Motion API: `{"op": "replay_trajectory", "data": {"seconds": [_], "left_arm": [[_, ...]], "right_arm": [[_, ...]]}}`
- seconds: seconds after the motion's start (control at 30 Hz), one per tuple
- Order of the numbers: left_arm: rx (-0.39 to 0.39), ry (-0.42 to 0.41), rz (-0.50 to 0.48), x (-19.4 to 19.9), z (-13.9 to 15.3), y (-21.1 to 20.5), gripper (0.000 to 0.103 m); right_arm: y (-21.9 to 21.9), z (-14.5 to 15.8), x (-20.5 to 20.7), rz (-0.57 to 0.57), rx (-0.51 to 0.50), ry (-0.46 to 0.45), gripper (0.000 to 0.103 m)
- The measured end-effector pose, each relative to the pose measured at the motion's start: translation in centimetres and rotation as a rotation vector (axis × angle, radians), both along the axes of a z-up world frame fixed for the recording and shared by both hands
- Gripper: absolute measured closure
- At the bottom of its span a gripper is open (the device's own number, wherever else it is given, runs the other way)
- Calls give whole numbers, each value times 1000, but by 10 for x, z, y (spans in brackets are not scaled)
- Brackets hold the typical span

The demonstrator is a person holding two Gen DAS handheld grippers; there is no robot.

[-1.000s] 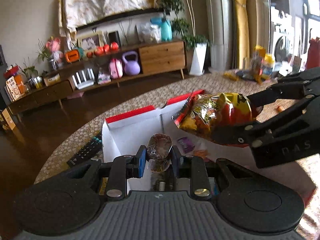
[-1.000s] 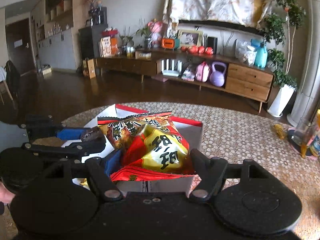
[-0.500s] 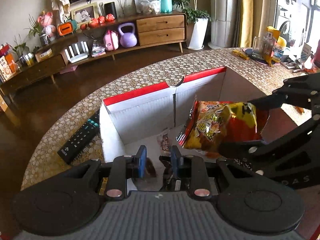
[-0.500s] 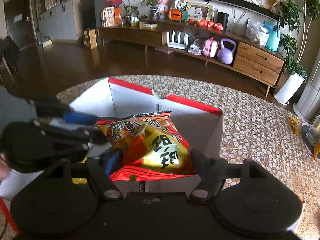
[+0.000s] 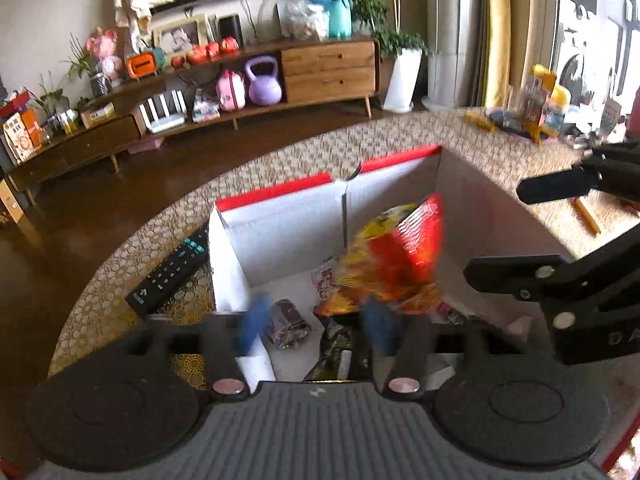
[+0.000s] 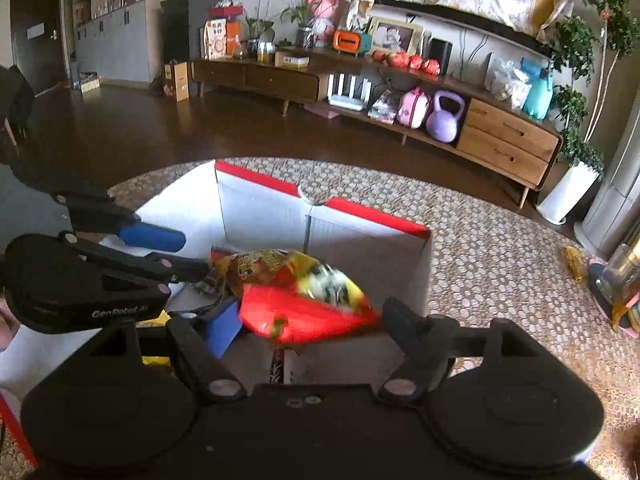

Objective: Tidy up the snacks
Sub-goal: 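Carry the chocolate and chip bag into the white box and open both grippers, then move both open tools back toward the cream stick and brown-red bag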

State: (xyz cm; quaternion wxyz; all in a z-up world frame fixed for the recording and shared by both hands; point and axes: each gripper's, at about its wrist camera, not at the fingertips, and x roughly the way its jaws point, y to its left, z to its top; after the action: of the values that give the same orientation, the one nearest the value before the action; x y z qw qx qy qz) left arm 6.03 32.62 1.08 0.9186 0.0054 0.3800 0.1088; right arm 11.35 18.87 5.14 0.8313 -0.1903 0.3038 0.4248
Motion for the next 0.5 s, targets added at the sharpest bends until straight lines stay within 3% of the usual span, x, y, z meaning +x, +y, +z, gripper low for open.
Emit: {"op": "replay_trajectory", "data": {"seconds": [0.3, 0.5], "left_arm": [[-9, -110, -7, -25, 32, -44, 27], [-22, -162, -58, -34, 44, -90, 26]], "right_arm": [[-63, 24, -13, -47, 133, 2, 21], [-117, 25, -22, -152, 200, -42, 15]]}}
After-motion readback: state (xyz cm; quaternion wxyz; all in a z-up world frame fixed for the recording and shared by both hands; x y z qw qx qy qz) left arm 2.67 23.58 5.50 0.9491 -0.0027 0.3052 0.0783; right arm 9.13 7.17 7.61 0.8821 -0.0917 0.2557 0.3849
